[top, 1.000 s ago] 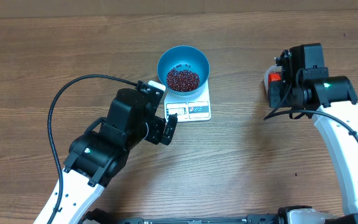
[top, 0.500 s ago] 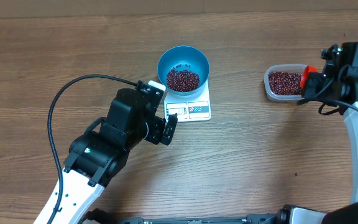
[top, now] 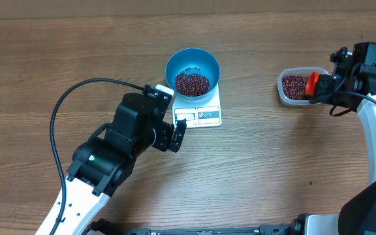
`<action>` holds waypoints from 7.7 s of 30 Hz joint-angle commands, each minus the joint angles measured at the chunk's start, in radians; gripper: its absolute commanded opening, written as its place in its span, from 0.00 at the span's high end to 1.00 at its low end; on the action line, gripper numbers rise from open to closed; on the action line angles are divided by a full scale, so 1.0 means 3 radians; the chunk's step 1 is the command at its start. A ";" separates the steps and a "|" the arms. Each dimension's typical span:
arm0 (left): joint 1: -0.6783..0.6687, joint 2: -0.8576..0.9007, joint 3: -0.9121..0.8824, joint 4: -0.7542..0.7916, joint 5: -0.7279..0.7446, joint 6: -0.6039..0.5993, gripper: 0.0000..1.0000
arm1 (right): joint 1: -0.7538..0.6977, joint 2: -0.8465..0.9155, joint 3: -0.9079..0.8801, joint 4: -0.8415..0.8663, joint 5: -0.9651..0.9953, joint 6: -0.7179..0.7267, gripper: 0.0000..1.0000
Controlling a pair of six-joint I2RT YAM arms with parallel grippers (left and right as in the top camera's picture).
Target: Scoop item into bowl and weigh 150g on scale
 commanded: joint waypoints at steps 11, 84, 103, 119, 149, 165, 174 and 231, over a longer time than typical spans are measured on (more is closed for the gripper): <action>0.0023 -0.0001 -0.0022 0.0001 -0.0025 0.0025 0.00 | -0.0011 0.0198 0.0065 0.0179 0.0128 -0.0050 0.96; 0.0024 -0.0001 -0.0022 0.0001 -0.0025 0.0025 0.00 | -0.0081 0.0638 0.0064 0.0175 -0.0785 -0.0314 0.96; 0.0024 -0.0001 -0.0022 0.0001 -0.0025 0.0027 0.00 | -0.0323 0.0722 0.0064 0.0151 -0.1132 -0.0313 0.96; 0.0023 -0.0001 -0.0022 0.0001 -0.0025 0.0027 0.00 | -0.0323 0.0750 0.0064 0.0150 -0.1270 -0.0314 0.96; 0.0023 -0.0001 -0.0022 0.0001 -0.0025 0.0025 0.00 | -0.0445 0.0757 0.0064 0.0151 -0.1476 -0.0374 0.96; 0.0023 -0.0001 -0.0022 0.0000 -0.0025 0.0025 0.00 | -0.0565 0.1043 0.0064 0.0183 -0.1775 -0.0374 0.96; 0.0023 -0.0001 -0.0022 0.0001 -0.0025 0.0025 0.00 | -0.0815 0.1050 0.0064 0.0181 -0.1963 -0.0374 0.96; 0.0023 -0.0001 -0.0022 0.0001 -0.0025 0.0027 0.00 | -0.1386 0.1296 0.0064 0.0000 -0.3255 -0.0407 0.96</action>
